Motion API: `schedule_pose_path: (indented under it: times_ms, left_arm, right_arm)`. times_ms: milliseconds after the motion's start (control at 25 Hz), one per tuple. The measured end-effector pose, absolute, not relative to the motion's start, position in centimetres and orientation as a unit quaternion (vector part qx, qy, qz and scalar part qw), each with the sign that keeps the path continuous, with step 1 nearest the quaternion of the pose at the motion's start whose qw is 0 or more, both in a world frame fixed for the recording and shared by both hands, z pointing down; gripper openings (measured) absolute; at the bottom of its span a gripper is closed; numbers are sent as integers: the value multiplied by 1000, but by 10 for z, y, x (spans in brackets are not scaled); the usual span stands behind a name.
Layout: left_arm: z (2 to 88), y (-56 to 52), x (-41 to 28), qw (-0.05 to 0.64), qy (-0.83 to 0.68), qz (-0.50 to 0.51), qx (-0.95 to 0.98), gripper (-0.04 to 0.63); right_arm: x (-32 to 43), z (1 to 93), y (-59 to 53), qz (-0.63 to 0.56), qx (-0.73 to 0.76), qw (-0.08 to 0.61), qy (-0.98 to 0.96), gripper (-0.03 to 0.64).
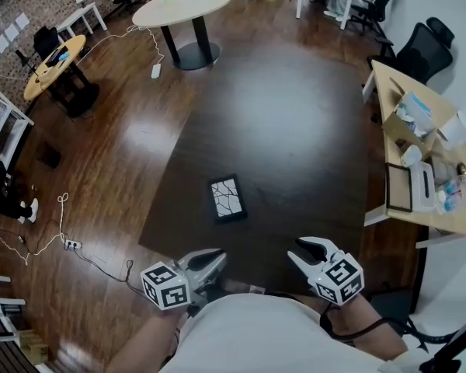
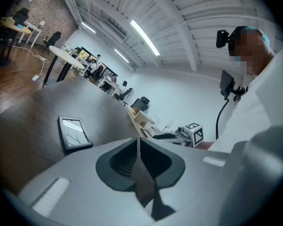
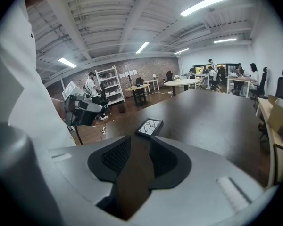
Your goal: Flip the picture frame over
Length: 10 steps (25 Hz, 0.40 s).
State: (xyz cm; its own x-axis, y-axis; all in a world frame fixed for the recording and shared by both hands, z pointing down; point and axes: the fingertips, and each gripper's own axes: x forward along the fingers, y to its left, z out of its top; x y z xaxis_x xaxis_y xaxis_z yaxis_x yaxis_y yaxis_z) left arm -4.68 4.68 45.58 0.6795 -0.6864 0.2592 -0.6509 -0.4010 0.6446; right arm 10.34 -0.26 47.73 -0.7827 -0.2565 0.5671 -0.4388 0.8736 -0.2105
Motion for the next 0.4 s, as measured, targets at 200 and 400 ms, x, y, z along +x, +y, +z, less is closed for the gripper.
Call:
schedule_pose_path:
  times_ms: [200,400]
  left_arm:
    - [457,50,-45,374,-400,-20,836,21]
    - [456,54,-46,373,-399,-16,838,21]
  right_arm:
    - [104,479,-1,165,183,274,-930,127]
    - [99,475,-3,162,182,269,-932,127]
